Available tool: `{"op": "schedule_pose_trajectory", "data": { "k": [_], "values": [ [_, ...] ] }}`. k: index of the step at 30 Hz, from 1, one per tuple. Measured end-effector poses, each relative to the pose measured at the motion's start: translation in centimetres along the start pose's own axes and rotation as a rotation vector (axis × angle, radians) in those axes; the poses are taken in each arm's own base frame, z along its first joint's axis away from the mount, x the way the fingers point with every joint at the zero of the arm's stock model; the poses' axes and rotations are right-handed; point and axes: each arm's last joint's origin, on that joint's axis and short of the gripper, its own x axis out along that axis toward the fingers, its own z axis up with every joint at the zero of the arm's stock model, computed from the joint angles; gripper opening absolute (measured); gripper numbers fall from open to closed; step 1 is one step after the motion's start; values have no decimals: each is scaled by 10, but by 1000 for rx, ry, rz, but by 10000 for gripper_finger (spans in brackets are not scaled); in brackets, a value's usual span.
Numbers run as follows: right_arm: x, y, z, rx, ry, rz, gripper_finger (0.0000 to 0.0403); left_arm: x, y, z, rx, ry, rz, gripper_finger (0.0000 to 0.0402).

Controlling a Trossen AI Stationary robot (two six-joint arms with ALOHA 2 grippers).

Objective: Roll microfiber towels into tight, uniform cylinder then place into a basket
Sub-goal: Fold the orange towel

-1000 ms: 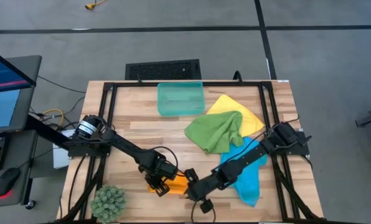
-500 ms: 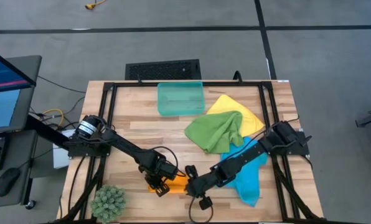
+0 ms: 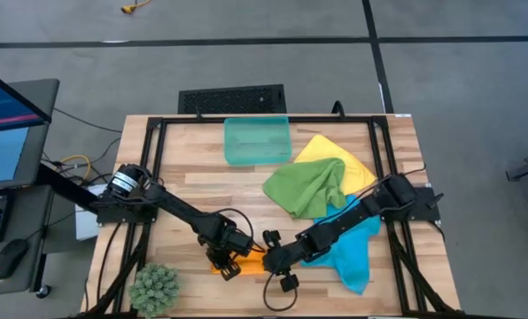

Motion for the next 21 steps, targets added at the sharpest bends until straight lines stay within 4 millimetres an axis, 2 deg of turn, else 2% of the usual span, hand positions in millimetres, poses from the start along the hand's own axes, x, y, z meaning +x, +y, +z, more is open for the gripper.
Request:
{"op": "schedule_pose_trajectory", "data": {
  "k": [2, 10, 21],
  "values": [
    [9, -1, -3, 2, -2, -11, 102, 0, 0, 0, 1, 1, 0, 16],
    [13, -8, -8, 82, 37, -31, 102, 1, -2, 0, 43, -19, -6, 29],
    [14, -2, -10, 68, 47, -39, 102, 3, -6, -5, 135, -33, 3, 140]
  ]
}}
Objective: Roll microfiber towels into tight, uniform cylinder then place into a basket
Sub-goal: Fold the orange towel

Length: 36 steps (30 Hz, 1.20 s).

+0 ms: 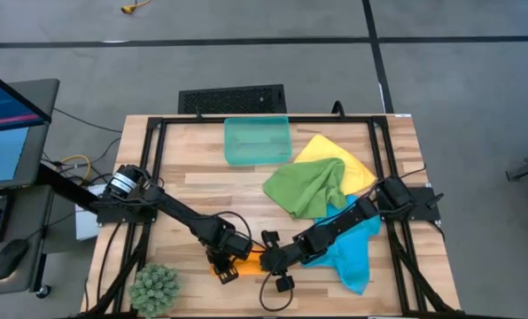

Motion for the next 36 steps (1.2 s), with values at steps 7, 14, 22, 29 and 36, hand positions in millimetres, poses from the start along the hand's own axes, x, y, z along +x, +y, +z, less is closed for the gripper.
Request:
{"op": "schedule_pose_trajectory", "data": {
  "k": [7, 14, 22, 29, 36],
  "values": [
    [0, 3, -1, -5, 2, 6, 102, -2, -3, -4, 77, -12, 6, 166],
    [0, 2, -3, 4, 19, 8, 102, -30, -9, -28, 144, -196, 121, 156],
    [0, 2, -3, 14, 21, 10, 102, -49, -32, -76, 289, -417, 172, 154],
    [0, 0, -3, 17, 21, 8, 102, -10, -51, -105, 552, -517, 293, 153],
    [0, -1, -3, 27, 22, 7, 102, 24, -43, -93, 560, -543, 462, 153]
  ]
}}
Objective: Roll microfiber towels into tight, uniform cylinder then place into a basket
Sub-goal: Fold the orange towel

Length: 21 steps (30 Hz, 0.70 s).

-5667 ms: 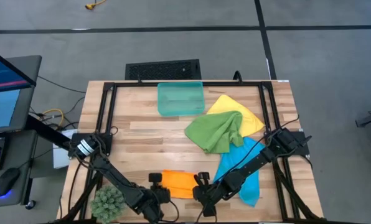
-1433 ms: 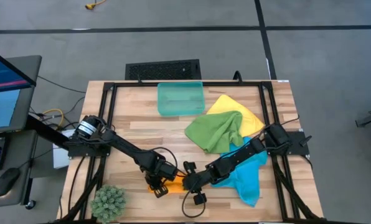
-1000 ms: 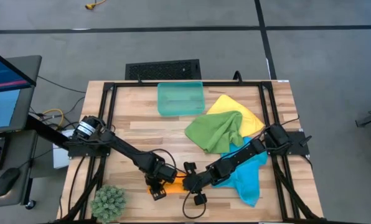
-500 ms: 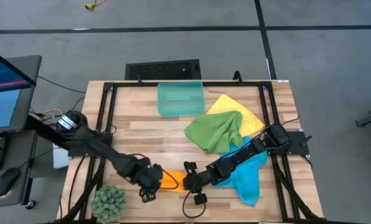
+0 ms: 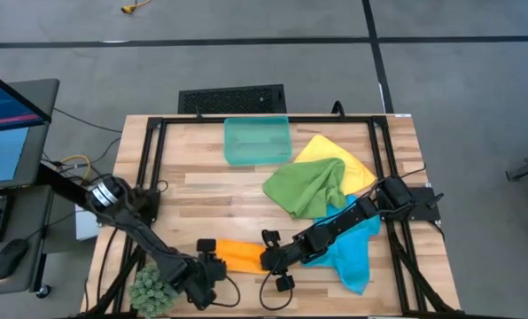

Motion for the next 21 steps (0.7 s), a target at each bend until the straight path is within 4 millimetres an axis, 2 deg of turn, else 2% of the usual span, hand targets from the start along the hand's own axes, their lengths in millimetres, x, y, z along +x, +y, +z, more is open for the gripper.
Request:
{"op": "schedule_pose_trajectory", "data": {
  "k": [7, 11, 16, 21],
  "values": [
    [0, 0, 0, 0, 1, 0, 102, -1, -2, 2, -27, 0, 8, 153],
    [0, 0, 0, 0, 1, 0, 102, -16, -15, 9, -18, -50, -26, 153],
    [0, 0, 0, 0, 1, 0, 102, -37, -21, 16, 19, -132, 71, 153],
    [0, 0, 0, 0, 1, 0, 102, -28, -12, 19, 8, -88, 88, 153]
  ]
}}
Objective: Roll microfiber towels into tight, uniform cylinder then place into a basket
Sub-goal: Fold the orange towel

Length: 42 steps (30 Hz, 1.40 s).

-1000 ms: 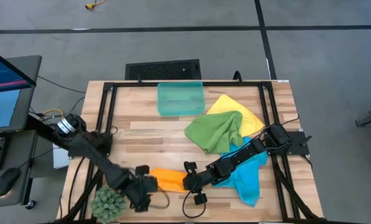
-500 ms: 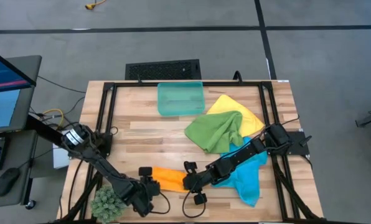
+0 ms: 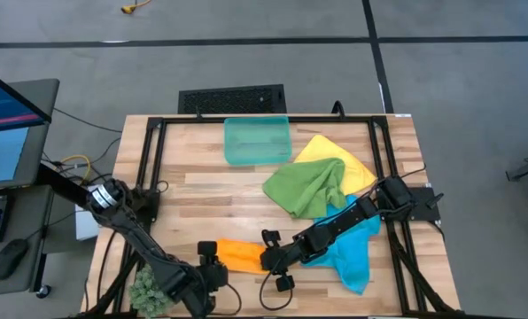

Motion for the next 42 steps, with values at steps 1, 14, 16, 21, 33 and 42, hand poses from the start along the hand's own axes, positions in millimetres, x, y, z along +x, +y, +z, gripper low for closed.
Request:
{"op": "schedule_pose_trajectory", "data": {
  "k": [1, 14, 16, 21, 33, 42],
  "values": [
    [0, 0, 0, 0, 0, 1, 102, 4, 2, -1, 3, 23, -5, 153],
    [0, 1, 0, -2, 0, 1, 102, 37, 28, -2, -44, 190, -70, 153],
    [0, 1, 0, 10, -1, 2, 102, 42, 30, -5, -61, 208, -108, 153],
    [-2, 1, 6, 39, 1, 1, 102, 46, 31, -9, -79, 214, -146, 153],
    [-10, 3, 24, 35, 104, -16, 102, 47, 31, -10, -90, 228, -152, 153],
    [-12, 0, 24, 49, 136, -1, 119, 48, 31, -10, -99, 232, -148, 153]
  ]
}}
